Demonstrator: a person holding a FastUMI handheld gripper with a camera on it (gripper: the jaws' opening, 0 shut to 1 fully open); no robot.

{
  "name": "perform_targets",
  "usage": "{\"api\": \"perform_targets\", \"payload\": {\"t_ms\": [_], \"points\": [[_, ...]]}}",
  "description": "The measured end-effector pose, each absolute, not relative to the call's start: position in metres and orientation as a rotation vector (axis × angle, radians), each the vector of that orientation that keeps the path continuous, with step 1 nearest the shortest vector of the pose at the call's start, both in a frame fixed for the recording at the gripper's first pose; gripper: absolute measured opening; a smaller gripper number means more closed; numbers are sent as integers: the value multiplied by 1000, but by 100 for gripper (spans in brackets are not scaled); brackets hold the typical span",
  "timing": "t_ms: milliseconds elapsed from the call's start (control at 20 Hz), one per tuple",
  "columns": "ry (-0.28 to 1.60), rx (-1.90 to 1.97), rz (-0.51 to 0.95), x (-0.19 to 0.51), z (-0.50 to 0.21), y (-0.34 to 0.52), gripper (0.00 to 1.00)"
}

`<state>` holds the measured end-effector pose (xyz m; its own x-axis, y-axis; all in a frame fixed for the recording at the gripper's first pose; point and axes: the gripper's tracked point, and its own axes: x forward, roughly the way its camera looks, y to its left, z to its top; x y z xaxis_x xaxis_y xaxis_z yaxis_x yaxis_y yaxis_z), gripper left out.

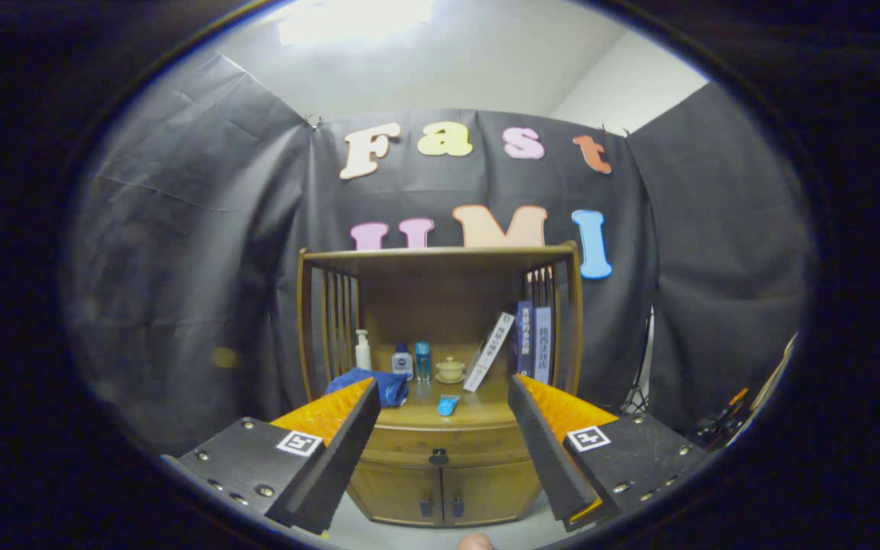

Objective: Pull open the drawer, take out the items inside it, and place them on the countertop above the cabinet.

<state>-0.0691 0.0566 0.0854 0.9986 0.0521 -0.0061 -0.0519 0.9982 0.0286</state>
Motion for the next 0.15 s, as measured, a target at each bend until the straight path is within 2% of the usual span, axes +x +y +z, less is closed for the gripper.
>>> {"api": "perform_targets", "payload": {"t_ms": [150], "points": [[80,81,55,-62,64,59,100]]}}
